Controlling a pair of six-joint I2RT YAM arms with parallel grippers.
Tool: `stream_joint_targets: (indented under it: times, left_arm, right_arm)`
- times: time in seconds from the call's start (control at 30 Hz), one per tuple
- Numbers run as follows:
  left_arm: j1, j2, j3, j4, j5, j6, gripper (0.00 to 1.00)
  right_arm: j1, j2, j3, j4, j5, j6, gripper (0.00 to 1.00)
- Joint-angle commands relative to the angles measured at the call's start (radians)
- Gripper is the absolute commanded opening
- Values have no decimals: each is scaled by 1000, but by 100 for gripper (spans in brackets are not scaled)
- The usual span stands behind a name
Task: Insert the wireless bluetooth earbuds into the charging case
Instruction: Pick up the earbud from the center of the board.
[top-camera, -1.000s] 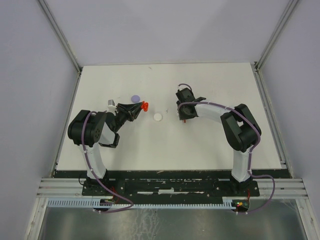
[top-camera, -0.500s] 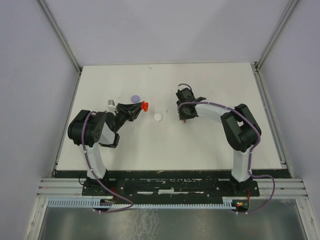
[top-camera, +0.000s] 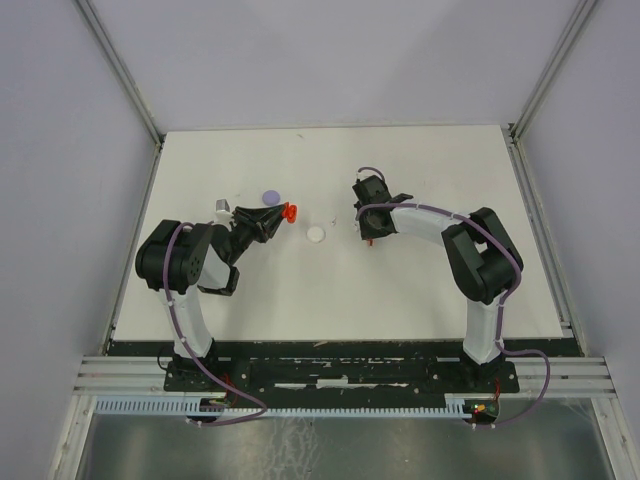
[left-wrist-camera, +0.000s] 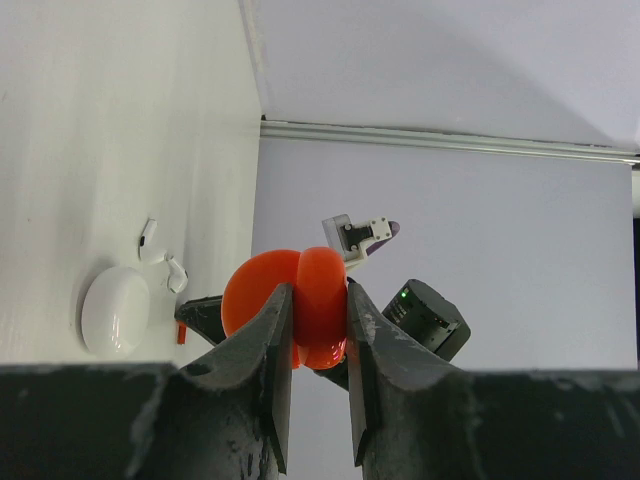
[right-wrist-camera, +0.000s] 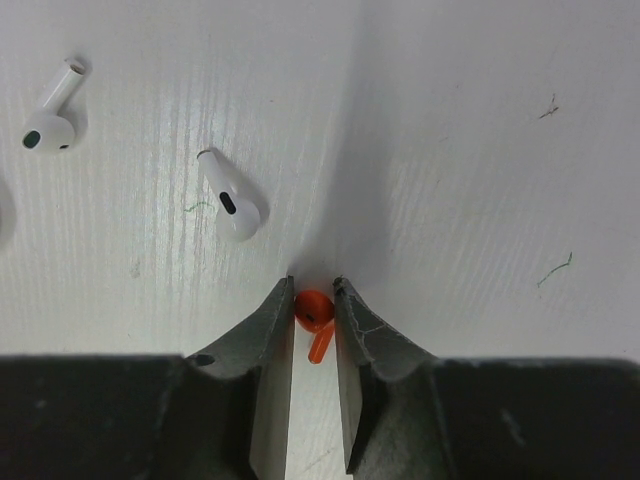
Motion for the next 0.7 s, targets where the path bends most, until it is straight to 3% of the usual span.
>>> stream_joint_targets:
  times: [0.0, 0.1, 0.23, 0.67]
  left_arm:
    - [4, 4, 15, 201, 20, -23, 3]
    - [4, 4, 16, 201, 21, -25, 3]
    - [5, 4, 16, 202, 20, -23, 3]
    - [5, 1, 15, 201, 20, -25, 3]
  right_arm:
    - [-2, -19, -9, -41, 3, 0, 27]
    - [-2, -16, -7, -48, 4, -1, 44]
    - [-3, -20, -8, -51, 5, -1, 50]
    - [-2, -26, -17, -53, 8, -1, 33]
